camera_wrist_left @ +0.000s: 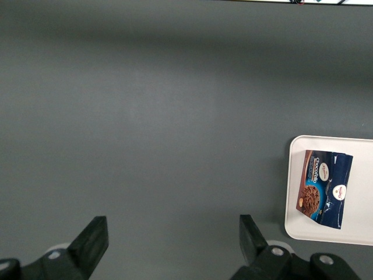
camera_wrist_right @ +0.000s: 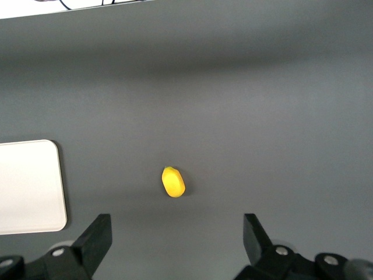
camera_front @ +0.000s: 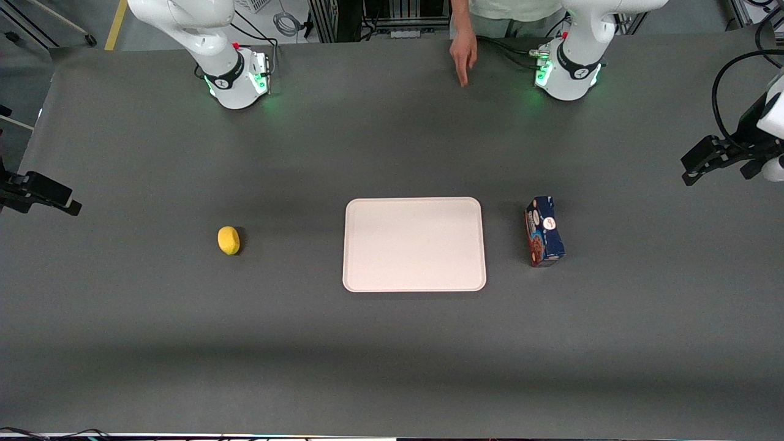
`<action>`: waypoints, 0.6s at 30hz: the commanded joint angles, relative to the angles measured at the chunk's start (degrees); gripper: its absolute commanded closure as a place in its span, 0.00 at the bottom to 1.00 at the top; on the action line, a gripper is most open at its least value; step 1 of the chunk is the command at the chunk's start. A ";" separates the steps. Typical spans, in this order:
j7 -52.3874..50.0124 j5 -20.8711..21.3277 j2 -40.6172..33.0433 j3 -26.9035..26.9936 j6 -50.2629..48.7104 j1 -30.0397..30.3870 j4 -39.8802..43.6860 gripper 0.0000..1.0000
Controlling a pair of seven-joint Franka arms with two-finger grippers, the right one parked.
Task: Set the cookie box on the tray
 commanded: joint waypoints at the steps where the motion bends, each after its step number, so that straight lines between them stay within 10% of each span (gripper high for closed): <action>1: -1.60 -0.60 0.74 -1.21 6.48 -0.26 -4.97 0.00; 18: -4.42 -0.60 4.96 -3.58 18.79 -0.26 -13.42 0.00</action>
